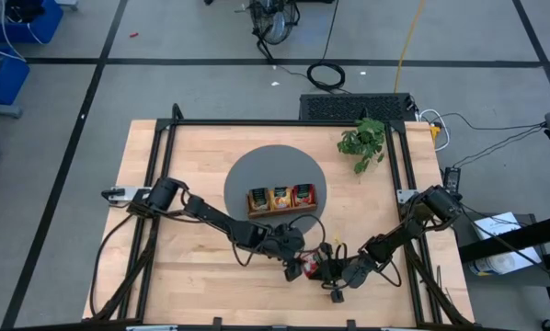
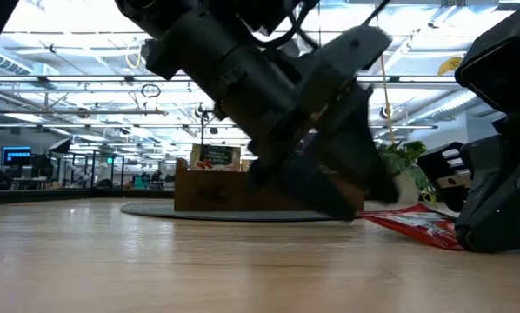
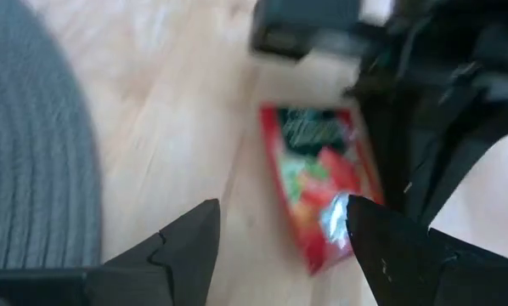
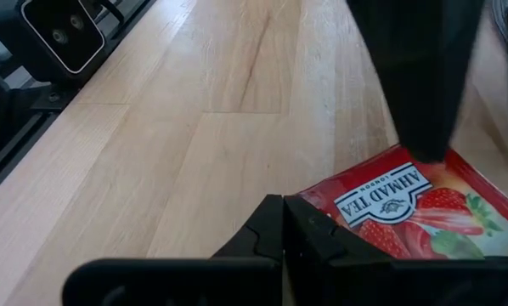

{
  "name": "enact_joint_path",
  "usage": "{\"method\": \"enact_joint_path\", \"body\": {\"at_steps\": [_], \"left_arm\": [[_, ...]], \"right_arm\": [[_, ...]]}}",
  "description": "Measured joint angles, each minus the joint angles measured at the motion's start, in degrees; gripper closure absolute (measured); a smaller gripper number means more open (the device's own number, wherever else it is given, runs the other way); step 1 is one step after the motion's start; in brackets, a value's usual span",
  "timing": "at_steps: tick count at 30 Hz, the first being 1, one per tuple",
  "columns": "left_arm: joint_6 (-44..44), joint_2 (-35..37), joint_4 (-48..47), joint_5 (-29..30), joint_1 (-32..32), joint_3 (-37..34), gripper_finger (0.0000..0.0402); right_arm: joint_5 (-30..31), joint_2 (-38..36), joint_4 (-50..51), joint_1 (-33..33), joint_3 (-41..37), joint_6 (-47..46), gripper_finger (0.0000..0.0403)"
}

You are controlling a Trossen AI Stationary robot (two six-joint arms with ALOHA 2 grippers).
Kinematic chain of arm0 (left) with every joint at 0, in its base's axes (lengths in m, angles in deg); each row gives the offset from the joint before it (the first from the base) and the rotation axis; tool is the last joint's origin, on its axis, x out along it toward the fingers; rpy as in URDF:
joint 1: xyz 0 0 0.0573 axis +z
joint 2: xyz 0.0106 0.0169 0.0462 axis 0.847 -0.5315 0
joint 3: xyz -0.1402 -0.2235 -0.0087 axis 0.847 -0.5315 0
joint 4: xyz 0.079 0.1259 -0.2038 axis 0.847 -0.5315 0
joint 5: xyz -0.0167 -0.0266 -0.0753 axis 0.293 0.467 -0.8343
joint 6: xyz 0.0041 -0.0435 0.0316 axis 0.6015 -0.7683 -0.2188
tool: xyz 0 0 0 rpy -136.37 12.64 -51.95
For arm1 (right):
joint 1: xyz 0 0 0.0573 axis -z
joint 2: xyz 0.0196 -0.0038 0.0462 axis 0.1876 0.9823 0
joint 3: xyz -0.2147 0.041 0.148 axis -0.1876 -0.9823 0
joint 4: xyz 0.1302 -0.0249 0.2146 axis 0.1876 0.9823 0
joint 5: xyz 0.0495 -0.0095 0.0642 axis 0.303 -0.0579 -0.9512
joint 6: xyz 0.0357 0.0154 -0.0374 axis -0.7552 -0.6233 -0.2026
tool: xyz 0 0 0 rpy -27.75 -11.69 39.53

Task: Pick & Place Tea
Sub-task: Put the red tea bag into the right section of the wooden organizer

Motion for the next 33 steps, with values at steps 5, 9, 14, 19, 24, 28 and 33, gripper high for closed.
{"method": "enact_joint_path", "body": {"at_steps": [5,9,14,19,24,28,33], "left_arm": [[-3.82,-1.05,-2.93,1.07,-0.19,0.23,0.0147],[-2.89,-2.67,2.17,-1.39,-0.77,0.23,0.0147],[-1.79,-2.84,3.11,-3.03,-1.52,0.17,0.0151],[2.23,-2.93,4.33,-4.36,-2.41,0.06,0.0214],[6.19,-2.99,4.74,-4.08,-2.81,0.03,0.0335],[7.73,-3.06,5.25,-3.42,-2.80,-0.05,0.0388],[8.39,-3.10,7.78,-3.37,-2.80,-0.05,0.0362]], "right_arm": [[0.31,0.00,0.06,0.00,0.00,0.70,0.0403],[0.59,0.00,0.07,0.00,0.00,1.01,0.0403],[2.40,0.04,0.10,0.00,0.00,1.46,0.0403],[3.87,0.08,0.25,0.00,-0.01,1.86,0.0403],[5.13,0.11,0.32,0.00,-0.04,2.34,0.0403],[5.19,0.13,0.24,0.00,-0.07,2.48,0.0403],[5.13,0.13,0.23,-0.10,-0.07,2.38,0.0403]]}}
